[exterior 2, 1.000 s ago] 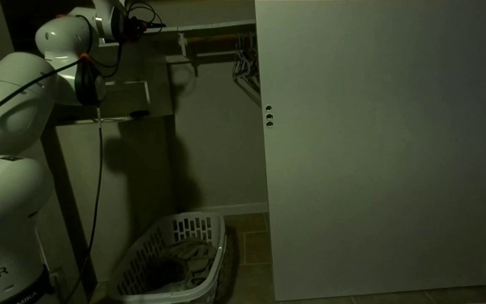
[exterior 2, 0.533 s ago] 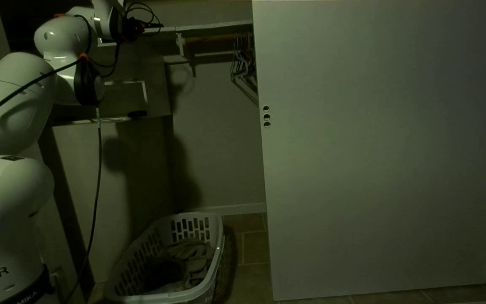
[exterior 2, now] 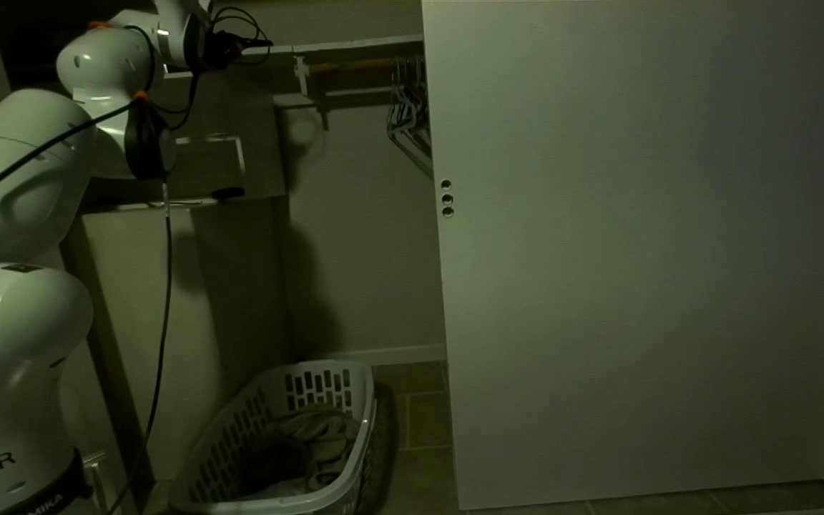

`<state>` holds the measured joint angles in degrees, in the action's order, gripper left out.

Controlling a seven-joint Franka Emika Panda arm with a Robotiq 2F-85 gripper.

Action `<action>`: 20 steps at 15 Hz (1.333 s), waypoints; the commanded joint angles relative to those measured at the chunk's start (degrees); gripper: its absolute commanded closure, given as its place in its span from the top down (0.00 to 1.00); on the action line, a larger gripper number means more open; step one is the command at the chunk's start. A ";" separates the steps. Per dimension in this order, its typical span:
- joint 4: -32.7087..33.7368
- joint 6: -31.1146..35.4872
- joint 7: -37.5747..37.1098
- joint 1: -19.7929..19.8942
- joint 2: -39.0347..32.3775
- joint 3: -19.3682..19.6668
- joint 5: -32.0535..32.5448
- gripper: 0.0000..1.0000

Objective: Move the black object to the shelf above the rail in the closet.

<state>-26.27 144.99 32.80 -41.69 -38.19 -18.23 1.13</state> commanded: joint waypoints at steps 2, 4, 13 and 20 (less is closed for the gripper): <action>0.51 -3.12 -0.40 -0.75 -1.40 -0.24 -1.76 0.15; 0.56 -3.48 -0.48 -0.77 -1.37 -0.32 -1.79 0.67; 0.11 -7.11 -5.16 -1.47 1.51 0.49 -1.45 1.00; -0.75 -7.81 -8.45 -1.08 7.80 4.80 1.64 1.00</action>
<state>-25.96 138.83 27.03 -43.03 -33.92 -16.16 1.39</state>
